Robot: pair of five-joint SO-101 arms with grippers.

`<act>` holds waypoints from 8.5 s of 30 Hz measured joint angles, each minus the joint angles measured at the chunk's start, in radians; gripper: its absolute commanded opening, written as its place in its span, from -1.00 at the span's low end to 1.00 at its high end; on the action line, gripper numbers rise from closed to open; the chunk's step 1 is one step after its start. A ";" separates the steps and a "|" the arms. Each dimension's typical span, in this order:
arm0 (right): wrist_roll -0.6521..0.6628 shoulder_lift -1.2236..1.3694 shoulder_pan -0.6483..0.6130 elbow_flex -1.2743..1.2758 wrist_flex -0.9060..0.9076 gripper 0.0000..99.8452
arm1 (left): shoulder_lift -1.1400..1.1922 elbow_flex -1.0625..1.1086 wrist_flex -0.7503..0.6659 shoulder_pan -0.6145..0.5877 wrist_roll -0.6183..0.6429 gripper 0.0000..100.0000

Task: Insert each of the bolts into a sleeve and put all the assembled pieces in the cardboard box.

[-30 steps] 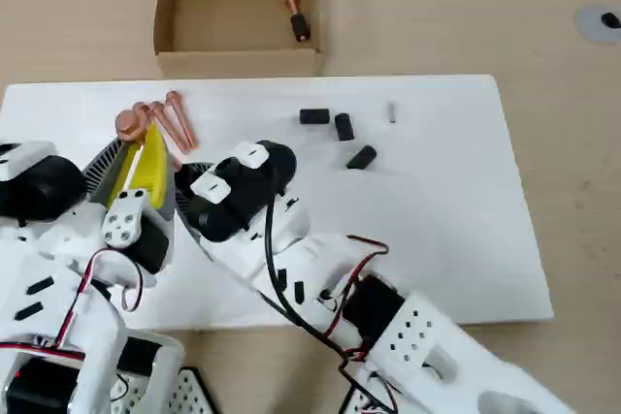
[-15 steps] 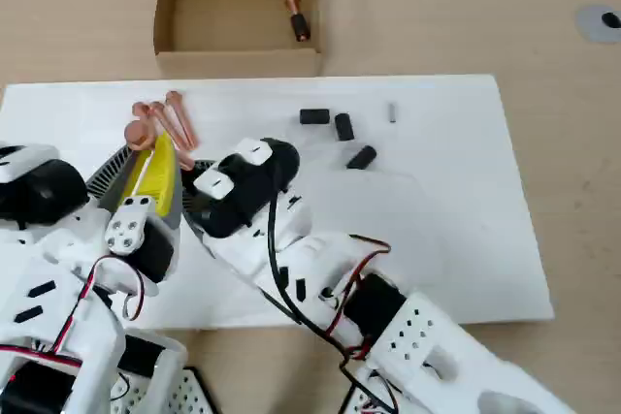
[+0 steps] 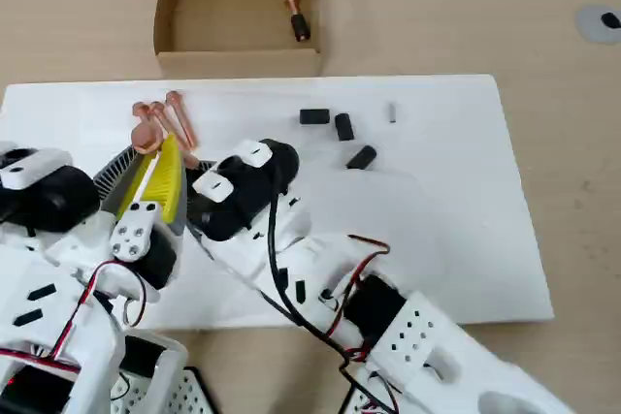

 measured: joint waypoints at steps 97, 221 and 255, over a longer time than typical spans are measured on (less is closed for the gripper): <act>0.000 -0.018 -0.002 0.008 0.000 -0.98 | 0.213 -0.345 0.302 -0.061 -0.018 -0.99; 0.000 -0.020 0.310 0.015 0.006 -0.98 | 1.717 -0.878 0.459 -0.470 0.091 -0.72; 0.000 -0.020 0.310 0.066 -0.072 -0.98 | 2.332 -1.718 0.724 -0.479 0.066 -0.71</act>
